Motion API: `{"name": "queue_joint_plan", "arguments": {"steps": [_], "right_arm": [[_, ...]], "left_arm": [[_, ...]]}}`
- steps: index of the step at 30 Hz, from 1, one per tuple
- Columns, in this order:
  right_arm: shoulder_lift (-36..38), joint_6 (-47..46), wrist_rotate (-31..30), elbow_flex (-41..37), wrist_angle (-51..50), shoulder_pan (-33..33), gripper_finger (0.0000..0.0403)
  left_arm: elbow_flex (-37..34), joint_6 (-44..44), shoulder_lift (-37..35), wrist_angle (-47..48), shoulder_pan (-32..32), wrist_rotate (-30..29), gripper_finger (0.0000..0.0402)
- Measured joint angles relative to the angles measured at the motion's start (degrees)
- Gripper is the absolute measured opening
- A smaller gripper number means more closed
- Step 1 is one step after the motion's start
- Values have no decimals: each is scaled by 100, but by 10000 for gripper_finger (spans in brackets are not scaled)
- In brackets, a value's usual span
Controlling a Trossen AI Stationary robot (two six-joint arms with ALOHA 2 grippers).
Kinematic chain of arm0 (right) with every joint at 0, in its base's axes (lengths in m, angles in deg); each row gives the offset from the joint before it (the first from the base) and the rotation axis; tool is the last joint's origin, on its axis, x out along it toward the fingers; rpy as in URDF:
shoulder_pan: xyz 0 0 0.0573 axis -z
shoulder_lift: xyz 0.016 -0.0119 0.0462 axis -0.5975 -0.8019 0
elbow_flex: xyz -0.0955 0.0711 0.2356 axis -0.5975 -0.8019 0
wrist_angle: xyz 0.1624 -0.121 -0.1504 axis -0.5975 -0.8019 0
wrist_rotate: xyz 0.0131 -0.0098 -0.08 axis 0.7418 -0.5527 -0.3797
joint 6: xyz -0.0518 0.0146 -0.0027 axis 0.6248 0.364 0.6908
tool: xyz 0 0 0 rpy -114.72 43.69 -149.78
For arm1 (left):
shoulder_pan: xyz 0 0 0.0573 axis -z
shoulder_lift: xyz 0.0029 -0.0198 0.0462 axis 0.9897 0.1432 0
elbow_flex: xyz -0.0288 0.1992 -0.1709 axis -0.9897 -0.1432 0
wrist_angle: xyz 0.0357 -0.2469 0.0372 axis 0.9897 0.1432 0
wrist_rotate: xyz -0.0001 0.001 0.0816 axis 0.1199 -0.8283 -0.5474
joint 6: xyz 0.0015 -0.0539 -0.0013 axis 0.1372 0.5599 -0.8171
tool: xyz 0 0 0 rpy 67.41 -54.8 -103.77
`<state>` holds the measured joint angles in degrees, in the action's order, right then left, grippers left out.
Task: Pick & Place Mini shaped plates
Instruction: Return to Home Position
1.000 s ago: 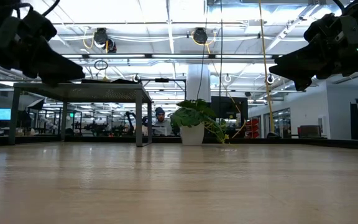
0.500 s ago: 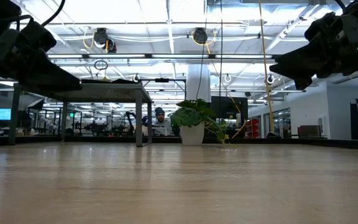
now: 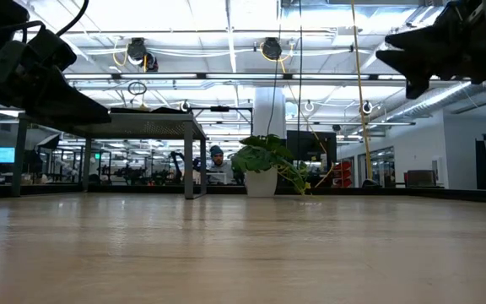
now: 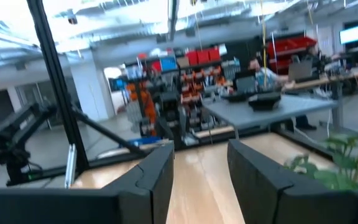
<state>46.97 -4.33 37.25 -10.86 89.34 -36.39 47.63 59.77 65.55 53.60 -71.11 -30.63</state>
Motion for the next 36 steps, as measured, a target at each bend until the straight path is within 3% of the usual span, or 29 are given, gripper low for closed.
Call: {"name": "queue_joint_plan", "arguments": {"steps": [15,36], "right_arm": [[938,0,0,-1,-1,330,141],[1609,0,0,-3,21,1201,141]], "left_arm": [[0,4,-1,-23,0,-1,141],[0,13,-74,-31,-27,0,141]]}}
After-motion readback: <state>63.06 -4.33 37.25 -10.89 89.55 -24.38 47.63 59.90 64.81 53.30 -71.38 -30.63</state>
